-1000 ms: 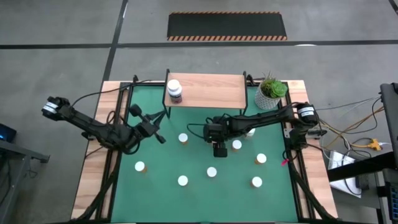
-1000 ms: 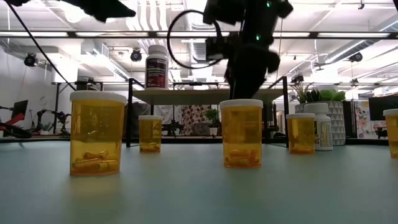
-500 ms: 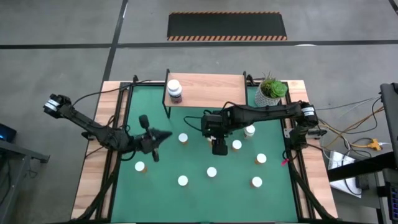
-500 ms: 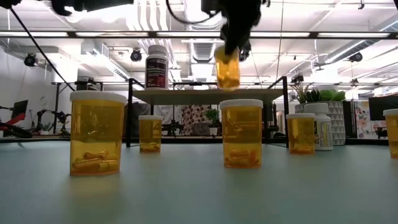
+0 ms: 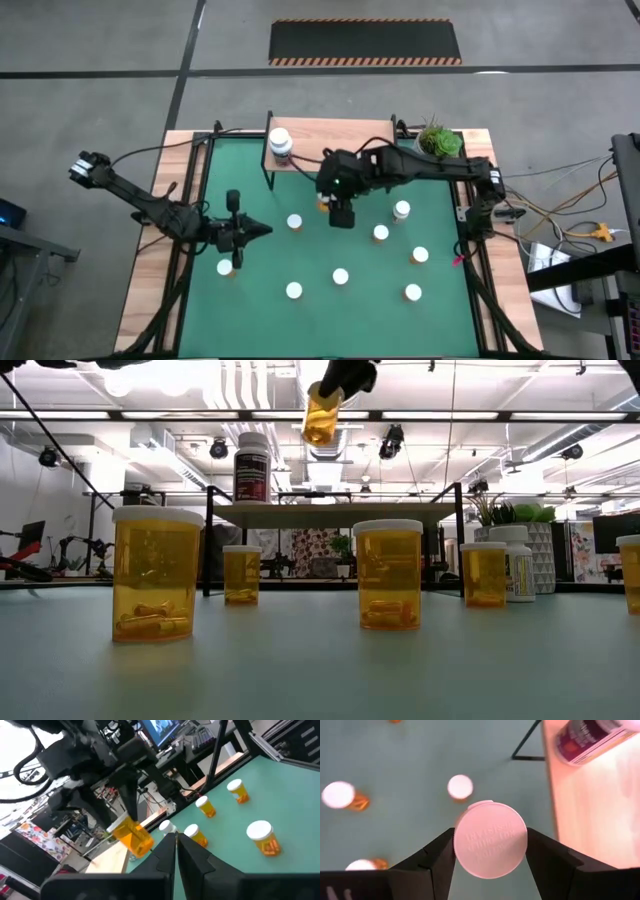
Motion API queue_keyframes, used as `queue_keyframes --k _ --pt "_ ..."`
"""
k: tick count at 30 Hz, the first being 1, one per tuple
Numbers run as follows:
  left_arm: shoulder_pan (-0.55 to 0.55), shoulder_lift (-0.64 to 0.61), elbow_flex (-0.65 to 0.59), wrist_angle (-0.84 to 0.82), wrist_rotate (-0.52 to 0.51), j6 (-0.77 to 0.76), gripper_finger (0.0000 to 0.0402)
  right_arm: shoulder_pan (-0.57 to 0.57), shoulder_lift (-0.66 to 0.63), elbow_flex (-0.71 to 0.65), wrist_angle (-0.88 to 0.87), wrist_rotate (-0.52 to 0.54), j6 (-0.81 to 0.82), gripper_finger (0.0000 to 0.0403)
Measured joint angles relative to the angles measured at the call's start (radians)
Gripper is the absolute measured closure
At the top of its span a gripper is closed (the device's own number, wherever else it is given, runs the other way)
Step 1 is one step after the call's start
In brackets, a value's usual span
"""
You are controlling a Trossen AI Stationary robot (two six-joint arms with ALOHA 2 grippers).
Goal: Pick and place medicine bottles onto shelf by color
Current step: Put the orange pill bottle on the shelf
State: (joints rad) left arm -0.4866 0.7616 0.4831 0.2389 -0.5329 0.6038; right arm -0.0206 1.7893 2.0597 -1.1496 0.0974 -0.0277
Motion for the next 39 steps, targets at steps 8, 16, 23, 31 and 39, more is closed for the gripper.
queue_keyframes --k 8,16,23,31,39 --pt "0.000 -0.034 0.000 -0.004 -0.004 -0.023 0.0400 -0.081 0.074 0.091 -0.001 0.000 -0.035 0.0196" --pt "0.000 -0.036 0.000 -0.004 -0.026 -0.023 0.0400 -0.153 0.126 0.128 0.037 0.008 -0.087 0.0196" --pt "0.000 -0.039 0.000 -0.003 -0.026 -0.023 0.0400 -0.205 0.173 0.128 0.047 0.009 -0.103 0.0196" --pt "0.000 -0.039 0.000 -0.003 -0.026 -0.023 0.0400 -0.243 0.192 0.127 0.099 0.010 -0.128 0.0196" --pt "0.000 -0.043 0.000 -0.001 -0.026 -0.024 0.0400 -0.262 0.193 0.127 0.109 0.010 -0.143 0.0196"
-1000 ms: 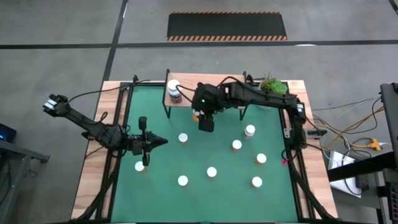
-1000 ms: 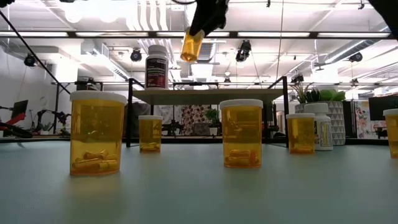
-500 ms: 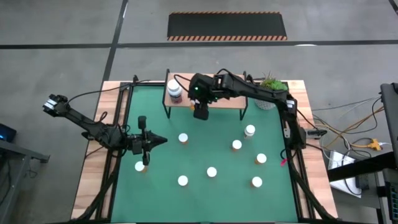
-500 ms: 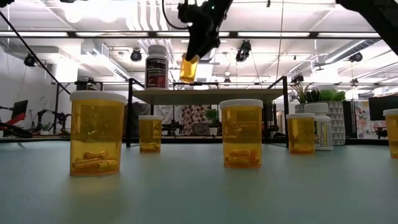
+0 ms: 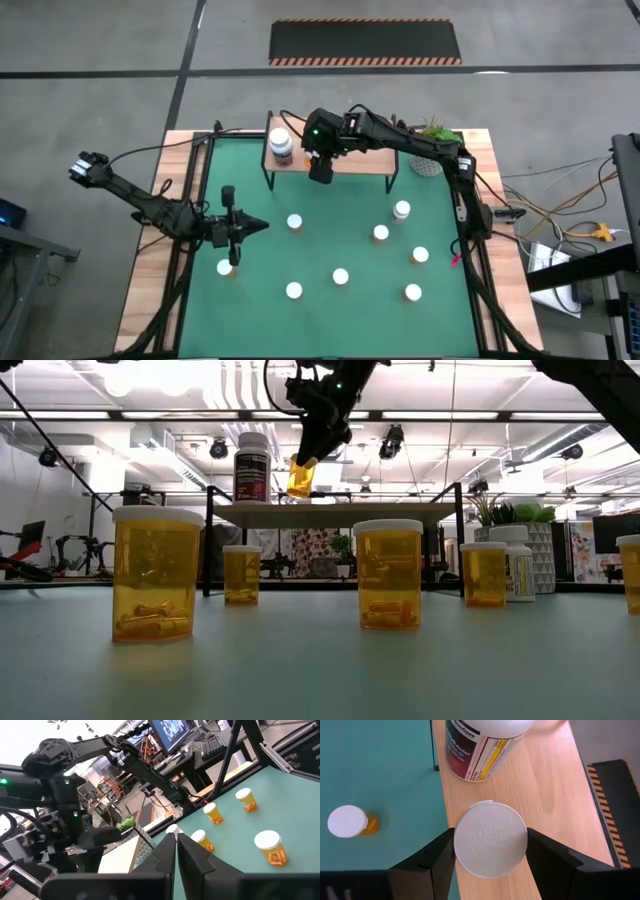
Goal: Pick and place medicine bottles onto shelf by color
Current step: Put the orange pill bottle on the shelf
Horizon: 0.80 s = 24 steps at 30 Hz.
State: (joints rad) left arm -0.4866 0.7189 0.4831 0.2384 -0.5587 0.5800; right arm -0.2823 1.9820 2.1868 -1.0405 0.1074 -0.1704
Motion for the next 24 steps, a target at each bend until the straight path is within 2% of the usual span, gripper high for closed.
queue_keyframes --k 18,24 --pt "0.000 -0.002 0.000 -0.001 0.000 0.000 0.0400 0.000 0.000 -0.042 0.010 -0.001 0.005 0.0195" --pt "0.000 -0.002 0.000 -0.001 0.000 0.000 0.0400 0.000 0.000 -0.047 0.032 -0.001 0.015 0.0178"
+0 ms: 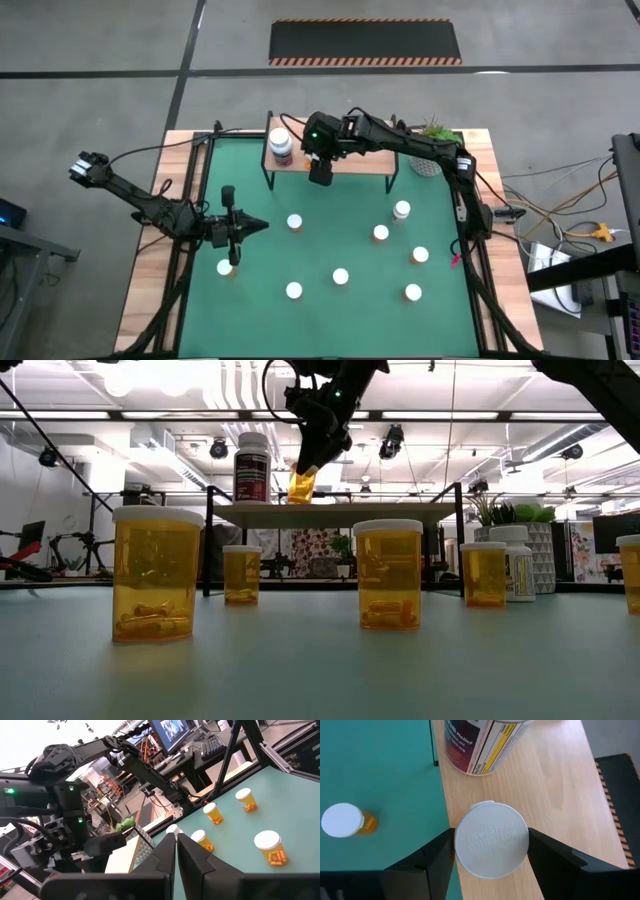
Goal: Pick and place medicine bottles onto shelf by color
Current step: Put the orange pill bottle on the shelf
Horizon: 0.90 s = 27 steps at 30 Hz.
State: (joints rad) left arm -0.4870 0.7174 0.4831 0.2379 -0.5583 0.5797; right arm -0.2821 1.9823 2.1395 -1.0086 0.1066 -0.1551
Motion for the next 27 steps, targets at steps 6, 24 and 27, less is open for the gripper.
queue_keyframes --k 6,24,27 --pt "0.000 0.000 0.000 0.001 0.000 0.000 0.0400 -0.002 0.000 0.000 0.014 0.000 0.001 0.0153" --pt "0.000 0.000 0.000 0.008 0.000 0.000 0.0400 0.018 -0.056 0.043 -0.031 0.007 -0.004 0.0162" --pt "0.000 0.000 0.000 0.012 0.000 0.000 0.0400 0.021 -0.081 0.042 -0.072 -0.010 -0.028 0.0190"
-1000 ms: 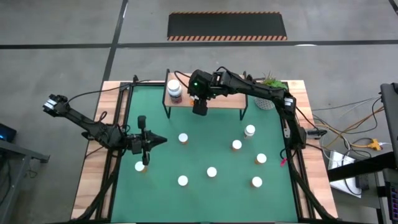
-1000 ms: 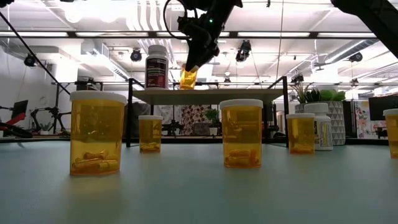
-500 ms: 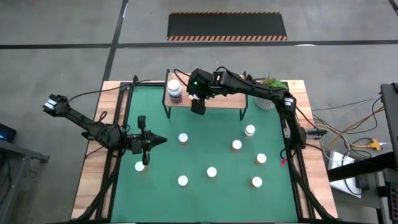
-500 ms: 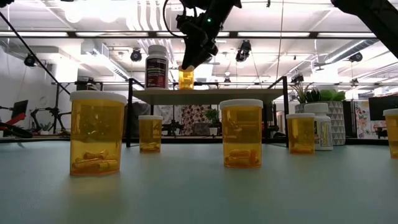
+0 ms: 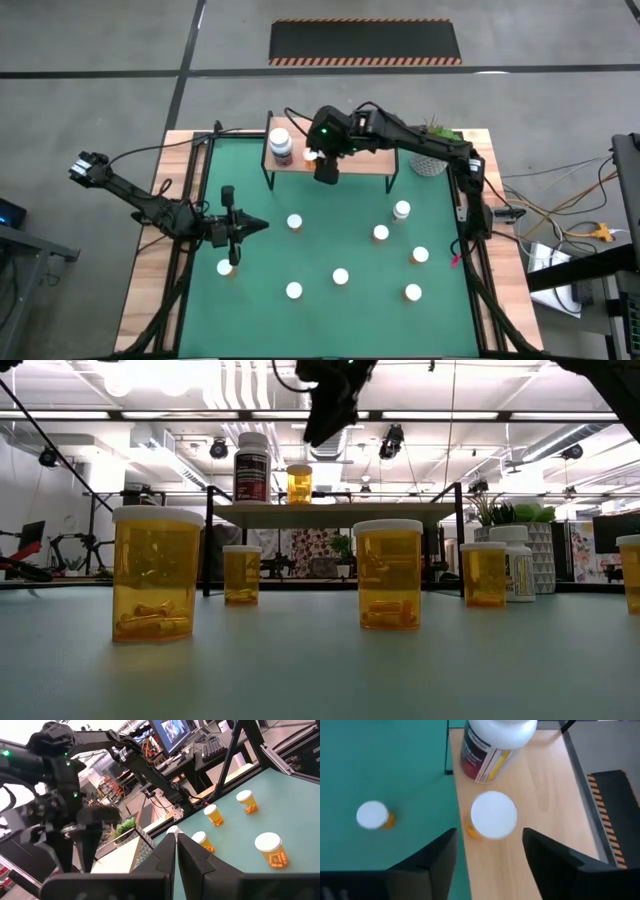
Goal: Pick and place medicine bottles onto shelf by color
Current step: Put the orange pill bottle on the shelf
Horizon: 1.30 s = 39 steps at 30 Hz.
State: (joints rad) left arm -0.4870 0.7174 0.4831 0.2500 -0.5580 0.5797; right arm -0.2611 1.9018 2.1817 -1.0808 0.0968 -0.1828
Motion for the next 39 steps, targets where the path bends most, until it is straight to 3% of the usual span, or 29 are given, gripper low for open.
queue_keyframes --k 7,13,22,39 --pt "0.000 0.000 0.000 0.003 0.000 0.000 0.0400 0.008 -0.011 -0.052 -0.016 -0.135 -0.072 0.0298" --pt "0.000 0.000 0.000 0.003 0.000 0.000 0.0400 0.023 -0.011 -0.159 0.075 -0.148 -0.095 0.0383" --pt "0.000 0.000 0.000 0.003 0.000 0.001 0.0400 0.027 -0.011 -0.247 0.224 -0.004 -0.121 0.0390" --pt "0.000 0.000 0.000 0.002 0.000 0.001 0.0400 0.014 -0.009 -0.274 0.286 0.013 -0.139 0.0390"
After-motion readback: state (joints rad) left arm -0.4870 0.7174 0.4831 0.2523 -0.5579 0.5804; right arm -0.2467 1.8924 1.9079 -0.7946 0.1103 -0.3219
